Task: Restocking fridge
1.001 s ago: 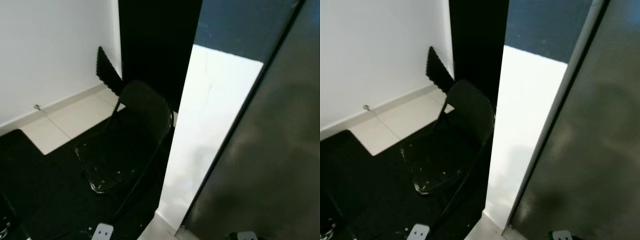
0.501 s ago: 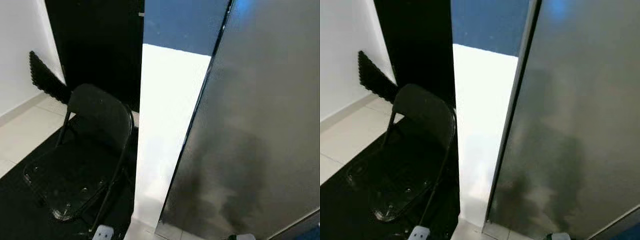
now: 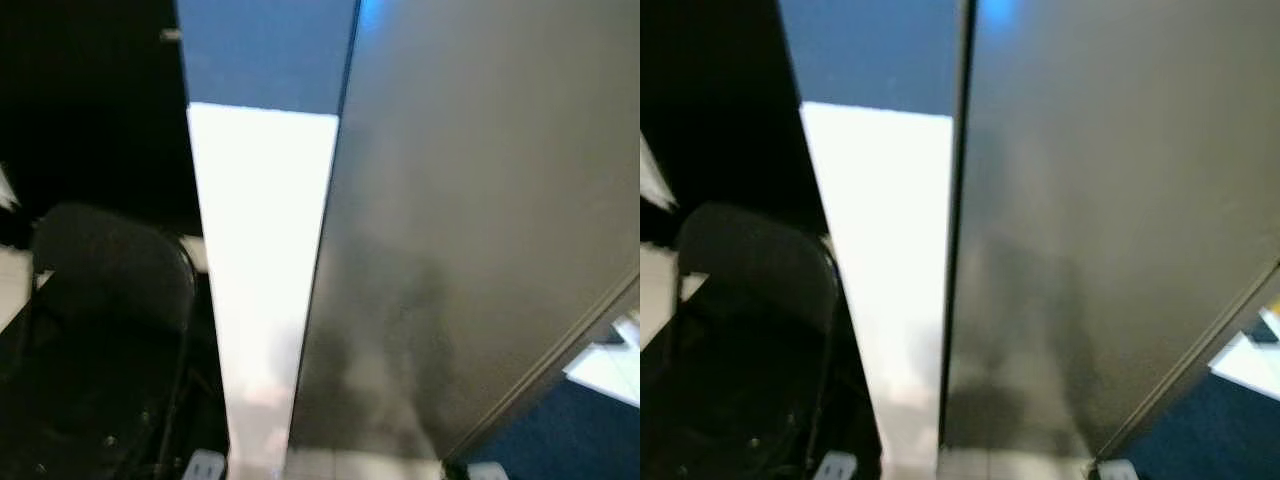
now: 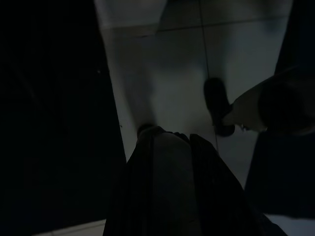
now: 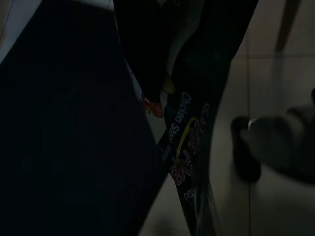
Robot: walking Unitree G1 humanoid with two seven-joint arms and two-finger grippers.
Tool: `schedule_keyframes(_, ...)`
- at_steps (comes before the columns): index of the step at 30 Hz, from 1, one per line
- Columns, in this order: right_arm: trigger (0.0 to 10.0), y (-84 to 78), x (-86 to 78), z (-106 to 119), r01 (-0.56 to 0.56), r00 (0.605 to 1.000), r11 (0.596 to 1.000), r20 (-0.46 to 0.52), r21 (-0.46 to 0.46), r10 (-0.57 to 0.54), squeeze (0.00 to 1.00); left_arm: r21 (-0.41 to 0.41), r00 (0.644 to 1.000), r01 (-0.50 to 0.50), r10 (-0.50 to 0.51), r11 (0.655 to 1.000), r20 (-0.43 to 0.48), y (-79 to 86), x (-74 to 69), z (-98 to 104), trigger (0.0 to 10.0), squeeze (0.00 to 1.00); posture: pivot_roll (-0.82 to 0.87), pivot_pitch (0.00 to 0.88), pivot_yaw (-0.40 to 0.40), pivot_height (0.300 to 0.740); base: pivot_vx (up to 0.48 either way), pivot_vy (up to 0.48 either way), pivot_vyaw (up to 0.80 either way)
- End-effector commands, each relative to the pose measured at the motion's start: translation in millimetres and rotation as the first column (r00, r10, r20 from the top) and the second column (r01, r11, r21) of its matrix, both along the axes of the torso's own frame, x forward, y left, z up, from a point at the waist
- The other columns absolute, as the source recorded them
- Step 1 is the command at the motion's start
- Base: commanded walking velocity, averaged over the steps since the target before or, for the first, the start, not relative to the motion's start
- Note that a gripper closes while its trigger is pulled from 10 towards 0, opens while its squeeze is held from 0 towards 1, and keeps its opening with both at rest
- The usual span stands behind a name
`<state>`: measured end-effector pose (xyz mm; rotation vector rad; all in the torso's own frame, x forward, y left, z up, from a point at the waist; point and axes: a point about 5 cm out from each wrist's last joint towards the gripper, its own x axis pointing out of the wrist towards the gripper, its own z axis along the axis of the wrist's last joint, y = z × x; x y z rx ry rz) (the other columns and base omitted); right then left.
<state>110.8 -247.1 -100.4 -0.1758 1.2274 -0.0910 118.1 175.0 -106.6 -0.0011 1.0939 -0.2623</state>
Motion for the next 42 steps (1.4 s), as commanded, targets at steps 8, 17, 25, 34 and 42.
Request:
schedule_keyframes(8,10.0,-5.6,-3.8,0.5,0.018,1.0,1.0,-0.009,-0.007,-0.018,0.0,-0.004,0.997,0.015,-0.015,1.0,-0.071,-0.7,-17.0,-5.3,10.0,0.0,0.07,0.0,-0.056,0.74,0.0,0.0,-0.8)
schedule_keyframes(17,10.0,-6.4,-2.5,1.1,0.013,1.0,1.0,-0.008,-0.005,-0.013,0.0,-0.007,0.997,0.02,-0.02,1.0,-0.068,-1.5,-16.0,-5.1,10.0,0.0,0.07,0.0,-0.058,0.74,0.0,0.0,-0.8)
schedule_keyframes(25,10.0,-6.5,-2.4,1.2,0.012,1.0,1.0,-0.01,-0.002,-0.012,0.0,-0.007,0.998,0.019,-0.02,1.0,-0.067,-2.0,-15.6,-5.0,10.0,0.0,0.06,0.0,-0.057,0.74,0.0,0.0,-0.8)
schedule_keyframes(34,10.0,-5.4,-4.3,0.4,0.017,1.0,1.0,-0.013,0.004,-0.017,0.0,-0.006,0.998,0.018,-0.018,1.0,-0.067,-2.4,-15.4,-5.1,10.0,0.0,0.06,0.0,-0.056,0.74,0.0,0.0,-0.8)
schedule_keyframes(42,10.0,-4.9,-3.2,0.6,0.023,1.0,1.0,0.003,0.013,-0.023,0.0,0.001,0.997,0.024,-0.024,1.0,-0.067,-1.9,-15.6,-5.1,10.0,0.0,0.06,0.0,-0.056,0.74,0.0,0.0,-0.2)
